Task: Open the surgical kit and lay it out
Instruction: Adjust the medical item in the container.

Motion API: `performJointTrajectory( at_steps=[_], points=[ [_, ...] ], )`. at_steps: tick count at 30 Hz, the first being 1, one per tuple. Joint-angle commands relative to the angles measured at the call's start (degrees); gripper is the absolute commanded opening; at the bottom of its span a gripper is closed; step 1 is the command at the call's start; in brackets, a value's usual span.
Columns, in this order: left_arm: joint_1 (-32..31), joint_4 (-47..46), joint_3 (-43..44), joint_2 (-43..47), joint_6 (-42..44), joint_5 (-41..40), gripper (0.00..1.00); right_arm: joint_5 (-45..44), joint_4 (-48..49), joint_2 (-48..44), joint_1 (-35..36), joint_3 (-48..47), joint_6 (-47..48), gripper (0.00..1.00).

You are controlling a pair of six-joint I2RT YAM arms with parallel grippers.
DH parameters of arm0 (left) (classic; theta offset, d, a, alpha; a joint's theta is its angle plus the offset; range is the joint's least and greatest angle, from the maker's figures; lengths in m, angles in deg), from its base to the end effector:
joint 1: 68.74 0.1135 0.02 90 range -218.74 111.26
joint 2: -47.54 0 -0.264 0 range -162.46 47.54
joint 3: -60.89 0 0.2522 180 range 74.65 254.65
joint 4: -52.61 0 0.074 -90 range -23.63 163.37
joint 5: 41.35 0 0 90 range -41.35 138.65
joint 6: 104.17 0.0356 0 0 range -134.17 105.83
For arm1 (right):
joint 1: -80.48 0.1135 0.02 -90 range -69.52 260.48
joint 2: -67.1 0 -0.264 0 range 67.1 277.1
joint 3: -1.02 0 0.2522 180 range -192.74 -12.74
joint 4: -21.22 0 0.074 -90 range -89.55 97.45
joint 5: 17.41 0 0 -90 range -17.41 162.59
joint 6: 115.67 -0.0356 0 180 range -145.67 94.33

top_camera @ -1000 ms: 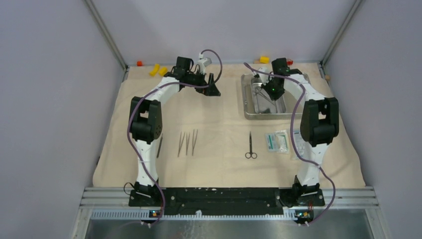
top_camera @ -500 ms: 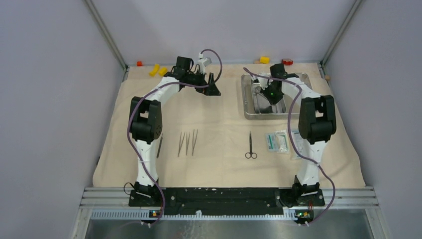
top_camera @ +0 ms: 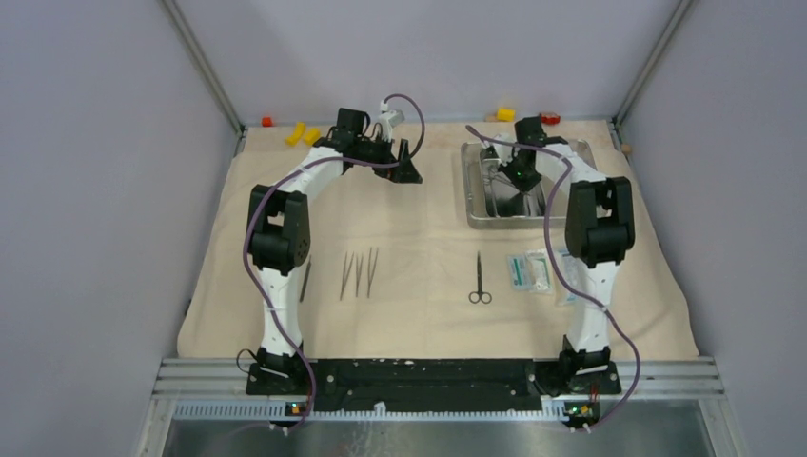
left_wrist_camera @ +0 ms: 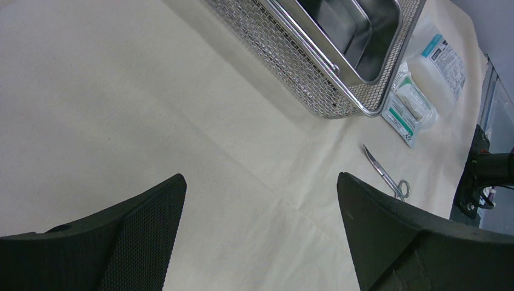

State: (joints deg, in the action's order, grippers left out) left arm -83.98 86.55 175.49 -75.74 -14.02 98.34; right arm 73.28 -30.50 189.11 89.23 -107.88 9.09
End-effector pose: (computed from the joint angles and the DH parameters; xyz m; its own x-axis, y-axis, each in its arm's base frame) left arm 0.4614 -0.1538 0.2304 -0.6515 0.1792 -0.7372 0.7132 0.4762 -0.5144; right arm 0.4468 0.0692 0.1810 -0.6453 -0.6761 -0.3556 -0.6391 0.7328 -0.2335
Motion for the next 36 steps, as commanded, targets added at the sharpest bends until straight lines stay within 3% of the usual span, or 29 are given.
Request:
performJointTrajectory(
  at_steps=[1, 17, 28, 36],
  points=[
    [0.4, -1.1, 1.8, 0.9, 0.3, 1.2, 0.99, -3.8, 0.4, 4.4, -0.3, -3.9, -0.2, 0.00],
    [0.5, -1.4, 1.9, 1.3, 0.2, 1.0, 0.99, -3.9, 2.4, 9.8, -0.5, -14.0, -1.1, 0.00],
    [0.6, -1.3, 2.4, 1.6, 0.1, 0.6, 0.99, 9.1, 8.2, 5.3, -0.3, -14.2, -12.6, 0.01],
    [0.8, -0.9, 2.0, 2.4, 0.3, 0.1, 0.99, 9.0, 12.7, 5.0, 0.8, -14.4, -17.5, 0.01]
  ],
)
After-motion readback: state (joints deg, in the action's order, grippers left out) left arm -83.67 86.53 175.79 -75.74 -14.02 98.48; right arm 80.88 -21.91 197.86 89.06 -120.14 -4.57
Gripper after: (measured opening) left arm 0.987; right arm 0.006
